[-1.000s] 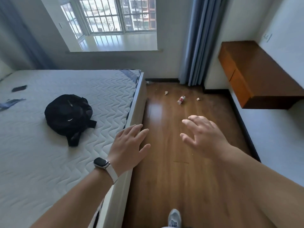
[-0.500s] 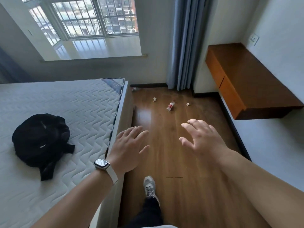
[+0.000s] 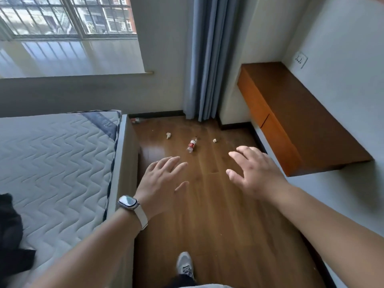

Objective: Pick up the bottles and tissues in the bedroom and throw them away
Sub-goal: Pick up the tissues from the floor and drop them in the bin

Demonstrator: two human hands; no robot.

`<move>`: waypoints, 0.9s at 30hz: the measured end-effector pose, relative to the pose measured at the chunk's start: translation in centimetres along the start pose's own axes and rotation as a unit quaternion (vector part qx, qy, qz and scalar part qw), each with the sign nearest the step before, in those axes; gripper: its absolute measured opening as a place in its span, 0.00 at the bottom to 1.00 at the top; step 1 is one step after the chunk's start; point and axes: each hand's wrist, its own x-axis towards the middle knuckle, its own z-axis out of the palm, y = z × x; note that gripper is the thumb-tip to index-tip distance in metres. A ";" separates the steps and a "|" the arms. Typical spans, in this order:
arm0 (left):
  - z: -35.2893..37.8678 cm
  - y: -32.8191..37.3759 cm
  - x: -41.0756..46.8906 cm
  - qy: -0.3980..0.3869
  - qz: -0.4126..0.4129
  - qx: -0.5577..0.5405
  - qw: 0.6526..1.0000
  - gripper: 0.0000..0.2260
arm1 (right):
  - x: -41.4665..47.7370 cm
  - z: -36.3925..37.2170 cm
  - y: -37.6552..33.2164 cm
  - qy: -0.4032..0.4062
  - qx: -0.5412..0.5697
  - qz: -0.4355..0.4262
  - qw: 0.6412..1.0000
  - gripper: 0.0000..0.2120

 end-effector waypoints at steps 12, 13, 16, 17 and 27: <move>1.5 -5.9 13.0 -0.026 0.019 -0.010 0.999 0.23 | 11.8 0.1 3.4 -0.025 0.013 0.027 0.999 0.30; 2.0 -6.2 14.2 -0.034 0.022 -0.008 0.999 0.23 | 12.9 0.4 4.1 -0.026 0.020 0.031 0.999 0.31; 3.4 -6.9 17.4 -0.046 0.017 0.001 0.999 0.22 | 16.4 2.2 6.0 -0.025 0.041 0.029 0.998 0.32; 3.8 -7.1 18.6 -0.045 0.010 0.007 0.999 0.22 | 17.7 2.8 6.6 -0.026 0.042 0.025 0.998 0.33; 4.9 -10.5 33.2 -0.052 -0.029 0.045 0.997 0.21 | 34.2 3.4 13.8 -0.019 0.070 -0.036 0.997 0.28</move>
